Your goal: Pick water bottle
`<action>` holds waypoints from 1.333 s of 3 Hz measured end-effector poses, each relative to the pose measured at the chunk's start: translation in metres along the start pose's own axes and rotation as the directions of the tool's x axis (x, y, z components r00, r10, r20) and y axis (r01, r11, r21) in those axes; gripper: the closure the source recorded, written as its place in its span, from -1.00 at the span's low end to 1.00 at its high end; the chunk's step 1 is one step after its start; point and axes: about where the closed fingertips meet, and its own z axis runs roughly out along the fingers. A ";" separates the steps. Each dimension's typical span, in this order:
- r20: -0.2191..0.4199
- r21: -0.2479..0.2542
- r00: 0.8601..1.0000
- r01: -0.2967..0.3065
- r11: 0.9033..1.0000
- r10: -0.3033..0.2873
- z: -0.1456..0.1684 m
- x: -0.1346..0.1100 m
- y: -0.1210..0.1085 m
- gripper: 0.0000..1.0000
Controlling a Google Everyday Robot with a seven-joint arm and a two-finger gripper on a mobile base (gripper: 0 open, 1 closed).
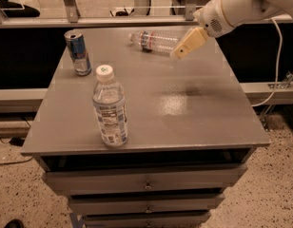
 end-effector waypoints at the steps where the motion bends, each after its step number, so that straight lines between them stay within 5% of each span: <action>1: 0.057 0.005 0.997 -0.043 0.999 0.043 0.029 -0.002 -0.030 -1.00; 3: 0.083 -0.013 0.992 -0.089 0.996 0.090 0.082 -0.003 -0.070 -1.00; 4: 0.039 -0.021 0.995 -0.092 0.996 0.093 0.111 0.002 -0.079 -1.00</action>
Offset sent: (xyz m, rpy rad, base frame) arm 0.1267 0.0100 -0.0292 0.1505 0.0048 -0.0563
